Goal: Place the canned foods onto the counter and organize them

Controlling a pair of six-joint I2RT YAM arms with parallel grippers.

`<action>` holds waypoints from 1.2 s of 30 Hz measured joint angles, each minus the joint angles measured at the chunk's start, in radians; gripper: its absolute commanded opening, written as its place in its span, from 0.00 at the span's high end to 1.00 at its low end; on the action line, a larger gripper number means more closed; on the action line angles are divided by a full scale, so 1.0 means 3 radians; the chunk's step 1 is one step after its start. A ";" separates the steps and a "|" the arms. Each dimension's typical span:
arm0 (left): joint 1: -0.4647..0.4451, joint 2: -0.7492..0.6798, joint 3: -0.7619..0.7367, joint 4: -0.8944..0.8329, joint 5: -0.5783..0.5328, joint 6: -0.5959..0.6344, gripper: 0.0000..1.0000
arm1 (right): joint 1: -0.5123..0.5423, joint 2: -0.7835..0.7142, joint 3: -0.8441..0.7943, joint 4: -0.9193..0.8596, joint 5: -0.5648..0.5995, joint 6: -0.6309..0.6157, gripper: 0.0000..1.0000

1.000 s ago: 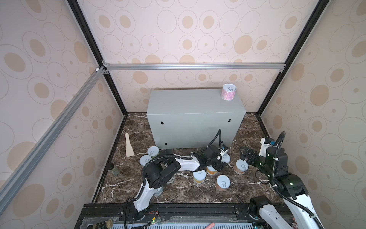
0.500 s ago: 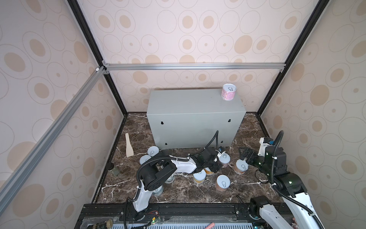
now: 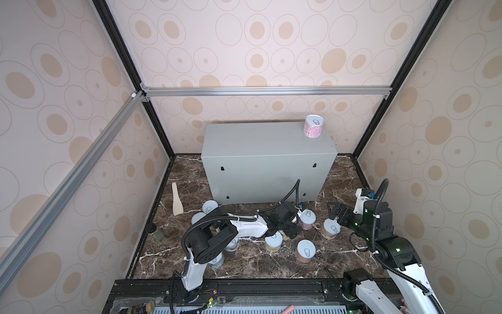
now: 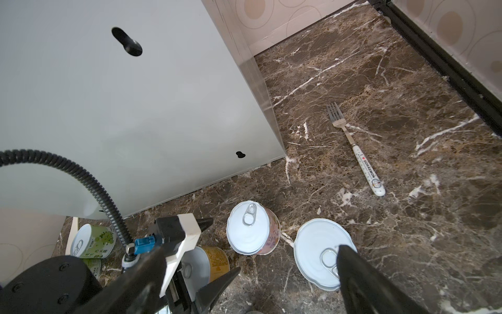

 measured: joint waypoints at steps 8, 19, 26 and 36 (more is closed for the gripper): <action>0.0000 0.0317 0.0604 -0.0298 0.0215 0.0193 0.06 | 0.0000 -0.0013 0.0000 -0.0003 0.0003 -0.0014 0.00; 0.0000 0.0543 0.0755 -0.0290 0.0240 0.0205 0.07 | 0.0000 -0.0010 0.0000 -0.0001 -0.0003 -0.0014 0.00; 0.0000 0.0769 0.0983 -0.0273 0.0239 0.0203 0.07 | 0.0000 -0.0011 0.0000 0.0000 -0.0010 -0.0014 0.00; 0.0000 0.0909 0.1148 -0.0244 0.0225 0.0202 0.07 | 0.0000 -0.0011 -0.0001 0.0001 -0.0011 -0.0017 0.00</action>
